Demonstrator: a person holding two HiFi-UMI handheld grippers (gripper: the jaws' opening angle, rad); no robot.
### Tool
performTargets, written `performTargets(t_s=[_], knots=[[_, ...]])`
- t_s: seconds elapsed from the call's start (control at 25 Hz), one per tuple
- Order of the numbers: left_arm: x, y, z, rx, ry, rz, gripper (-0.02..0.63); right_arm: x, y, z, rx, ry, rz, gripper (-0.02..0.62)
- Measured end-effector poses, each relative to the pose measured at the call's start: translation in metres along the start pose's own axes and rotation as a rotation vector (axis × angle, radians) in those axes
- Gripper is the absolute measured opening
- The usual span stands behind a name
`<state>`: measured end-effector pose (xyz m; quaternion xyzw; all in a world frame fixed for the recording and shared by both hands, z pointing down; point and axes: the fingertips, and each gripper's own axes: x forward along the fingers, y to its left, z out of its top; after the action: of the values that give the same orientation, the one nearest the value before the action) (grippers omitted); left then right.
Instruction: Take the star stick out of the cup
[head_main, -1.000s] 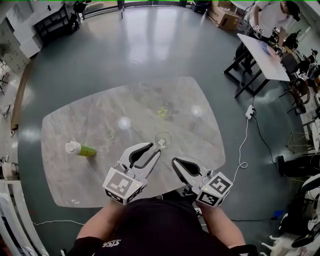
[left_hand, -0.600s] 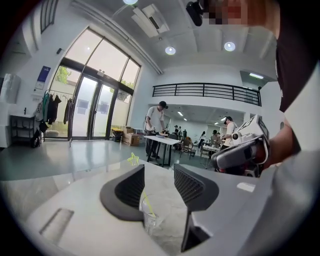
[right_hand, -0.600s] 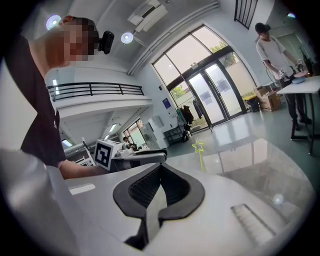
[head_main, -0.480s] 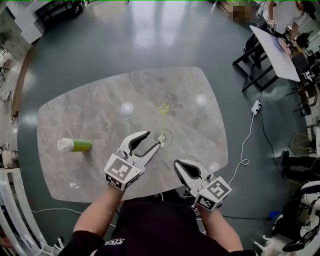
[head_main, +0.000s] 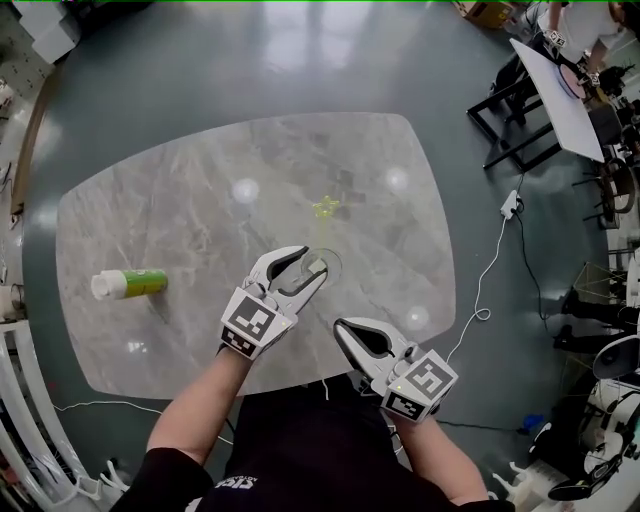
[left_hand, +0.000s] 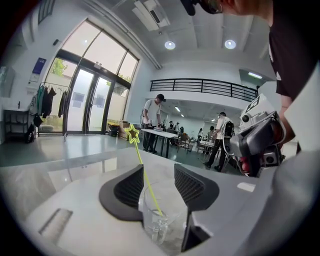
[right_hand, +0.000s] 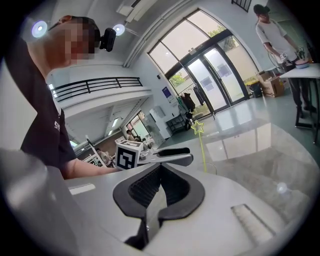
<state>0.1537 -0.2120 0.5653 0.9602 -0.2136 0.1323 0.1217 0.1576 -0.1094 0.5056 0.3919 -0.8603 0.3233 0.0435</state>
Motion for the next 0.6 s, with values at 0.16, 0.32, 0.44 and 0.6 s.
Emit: performTargets(t_s=[0.16,0.32,0.44,0.6], knots=[[0.016,0.012,-0.01,-0.015,0.002,0.019,0.175,0.002,-0.007,-0.01,0.011,0.028,0.003,0.012],[0.029,0.013,-0.023,-0.017,0.018,0.013,0.175,-0.001,-0.013,-0.013,0.026,0.029,-0.007,0.012],[0.037,0.018,-0.03,-0.023,0.038,0.025,0.175,-0.005,-0.017,-0.011,0.026,0.027,-0.015,0.012],[0.045,0.02,-0.039,-0.019,0.063,0.025,0.155,-0.013,-0.02,-0.013,0.036,0.024,-0.033,0.012]])
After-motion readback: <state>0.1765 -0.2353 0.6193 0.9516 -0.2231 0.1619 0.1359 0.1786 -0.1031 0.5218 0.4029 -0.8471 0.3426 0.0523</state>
